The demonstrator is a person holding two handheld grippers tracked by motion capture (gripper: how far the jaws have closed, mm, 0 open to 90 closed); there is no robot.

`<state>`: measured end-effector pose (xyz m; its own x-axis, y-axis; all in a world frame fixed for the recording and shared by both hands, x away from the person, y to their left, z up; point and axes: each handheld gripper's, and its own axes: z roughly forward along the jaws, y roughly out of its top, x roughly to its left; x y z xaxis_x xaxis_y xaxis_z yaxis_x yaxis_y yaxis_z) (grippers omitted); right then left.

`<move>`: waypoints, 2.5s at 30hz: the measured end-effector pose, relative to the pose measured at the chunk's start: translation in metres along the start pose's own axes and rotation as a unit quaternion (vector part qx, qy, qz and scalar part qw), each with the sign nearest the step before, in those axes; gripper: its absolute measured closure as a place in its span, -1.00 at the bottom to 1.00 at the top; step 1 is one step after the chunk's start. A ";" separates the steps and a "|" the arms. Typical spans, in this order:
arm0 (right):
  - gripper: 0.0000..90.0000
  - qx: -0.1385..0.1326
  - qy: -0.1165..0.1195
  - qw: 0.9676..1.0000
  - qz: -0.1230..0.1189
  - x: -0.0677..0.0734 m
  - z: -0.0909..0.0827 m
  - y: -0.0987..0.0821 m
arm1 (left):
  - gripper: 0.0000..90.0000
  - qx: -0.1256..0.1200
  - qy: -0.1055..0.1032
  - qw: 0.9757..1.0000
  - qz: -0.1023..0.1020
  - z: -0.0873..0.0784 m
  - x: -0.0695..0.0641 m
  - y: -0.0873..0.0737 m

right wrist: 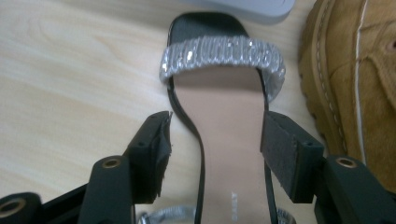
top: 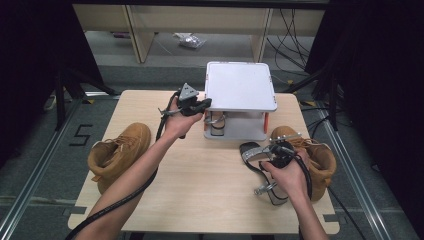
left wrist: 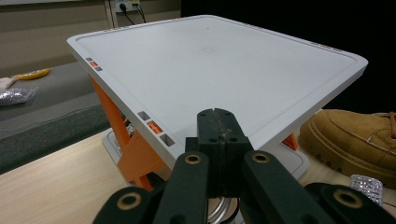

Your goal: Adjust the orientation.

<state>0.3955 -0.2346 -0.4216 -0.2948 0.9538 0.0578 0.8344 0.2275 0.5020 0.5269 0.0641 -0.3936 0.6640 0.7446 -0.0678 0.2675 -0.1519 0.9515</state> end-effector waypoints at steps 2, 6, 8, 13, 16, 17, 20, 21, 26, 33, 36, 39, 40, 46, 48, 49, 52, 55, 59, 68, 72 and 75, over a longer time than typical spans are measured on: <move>-0.06 0.022 0.004 1.000 0.003 0.001 -0.001 -0.001 | 0.99 0.001 -0.001 1.000 -0.001 0.000 0.000 0.000; -0.10 0.041 0.009 0.999 -0.009 0.001 -0.001 -0.001 | 0.99 0.005 -0.001 1.000 -0.001 0.001 0.000 0.001; -0.11 0.052 0.009 0.999 -0.013 0.000 0.000 -0.001 | 0.99 0.004 0.002 1.000 0.001 0.000 0.000 0.001; -0.13 0.063 0.008 0.998 -0.011 -0.002 -0.001 -0.005 | 0.94 -0.002 0.012 1.000 -0.009 -0.003 0.002 0.004; -0.14 0.071 0.009 0.997 -0.013 -0.004 -0.002 -0.006 | 0.92 -0.013 0.013 1.000 -0.013 -0.010 0.004 0.007; -0.14 0.072 0.007 0.997 -0.016 -0.006 -0.003 -0.007 | 0.92 -0.014 0.013 1.000 -0.010 -0.014 0.004 0.008; -0.17 0.071 0.000 0.998 -0.001 -0.007 -0.003 -0.009 | 0.90 -0.019 0.007 1.000 -0.006 -0.029 0.002 0.009; -0.18 0.074 0.000 0.997 -0.003 -0.008 -0.002 -0.010 | 0.89 -0.018 0.006 1.000 -0.005 -0.032 0.001 0.008; -0.21 0.095 -0.001 0.995 -0.022 -0.010 0.002 -0.009 | 0.87 -0.013 -0.006 1.000 -0.002 -0.054 -0.002 -0.009; -0.23 0.122 -0.007 0.992 -0.045 -0.007 0.010 -0.004 | 0.84 -0.004 -0.018 1.000 -0.004 -0.080 -0.009 -0.038; -0.24 0.143 -0.015 0.988 -0.052 -0.006 0.011 -0.002 | 0.83 -0.002 -0.024 1.000 -0.001 -0.089 -0.013 -0.048; -0.24 0.156 -0.032 0.986 -0.039 -0.002 0.015 0.002 | 0.83 -0.001 -0.026 1.000 0.006 -0.097 -0.019 -0.056; -0.24 0.157 -0.035 0.986 -0.043 -0.002 0.017 0.003 | 0.83 0.000 -0.028 1.000 0.005 -0.099 -0.021 -0.059; -0.24 0.180 -0.050 0.982 -0.043 -0.001 0.030 0.005 | 0.81 0.004 -0.036 0.999 0.008 -0.107 -0.028 -0.070; -0.24 0.189 -0.054 0.980 -0.041 0.000 0.035 0.006 | 0.80 0.005 -0.039 0.999 0.009 -0.106 -0.028 -0.073; -0.24 0.194 -0.053 0.978 -0.043 -0.001 0.038 0.006 | 0.80 0.008 -0.039 0.999 0.009 -0.107 -0.028 -0.074; -0.24 0.209 -0.044 0.976 -0.036 -0.002 0.043 0.005 | 0.80 0.011 -0.037 0.999 0.005 -0.105 -0.026 -0.078; -0.21 0.215 -0.045 0.975 -0.041 -0.003 0.050 0.005 | 0.80 0.014 -0.035 0.999 0.004 -0.105 -0.025 -0.079; -0.15 0.226 -0.038 0.973 -0.040 -0.003 0.054 0.007 | 0.80 0.014 -0.036 0.999 0.003 -0.105 -0.026 -0.079; -0.09 0.231 -0.046 0.972 -0.007 -0.001 0.053 0.009 | 0.79 0.015 -0.035 0.999 0.003 -0.105 -0.024 -0.080; -0.13 0.233 -0.037 0.972 0.010 -0.003 0.053 0.011 | 0.79 0.015 -0.036 0.999 0.003 -0.104 -0.025 -0.079; -0.18 0.242 -0.028 0.970 0.017 -0.004 0.056 0.014 | 0.78 0.013 -0.038 0.999 0.002 -0.104 -0.026 -0.079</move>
<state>0.4340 -0.2244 -0.4631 -0.2494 0.9683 0.0140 0.9679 0.2488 0.0355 0.4155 0.1242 -0.4360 0.7160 0.6926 -0.0878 0.2819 -0.1718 0.9439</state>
